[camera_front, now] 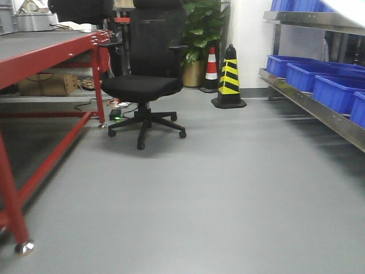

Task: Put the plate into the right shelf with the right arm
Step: 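Drive the base to the shelf rack holding the plate in the right gripper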

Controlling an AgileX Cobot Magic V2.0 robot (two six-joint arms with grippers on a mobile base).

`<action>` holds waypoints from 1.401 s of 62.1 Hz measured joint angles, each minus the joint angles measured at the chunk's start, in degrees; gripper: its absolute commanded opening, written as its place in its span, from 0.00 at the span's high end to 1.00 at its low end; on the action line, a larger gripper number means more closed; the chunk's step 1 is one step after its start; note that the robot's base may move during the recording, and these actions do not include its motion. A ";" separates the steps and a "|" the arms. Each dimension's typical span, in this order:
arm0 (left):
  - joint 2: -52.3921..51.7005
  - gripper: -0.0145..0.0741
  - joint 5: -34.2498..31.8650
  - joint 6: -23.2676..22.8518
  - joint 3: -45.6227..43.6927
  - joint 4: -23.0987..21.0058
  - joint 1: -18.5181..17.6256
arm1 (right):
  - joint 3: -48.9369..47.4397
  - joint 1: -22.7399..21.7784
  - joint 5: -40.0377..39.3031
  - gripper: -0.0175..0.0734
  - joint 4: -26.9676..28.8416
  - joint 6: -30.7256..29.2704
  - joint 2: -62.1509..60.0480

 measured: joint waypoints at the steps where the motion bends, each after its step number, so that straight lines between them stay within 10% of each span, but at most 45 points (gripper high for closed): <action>1: 0.00 0.89 0.00 0.00 0.00 0.00 0.00 | 0.00 0.00 0.00 0.73 0.00 0.00 0.00; 87: 0.00 0.89 0.00 0.00 0.00 0.00 0.00 | 0.00 0.00 0.00 0.73 0.00 0.00 0.00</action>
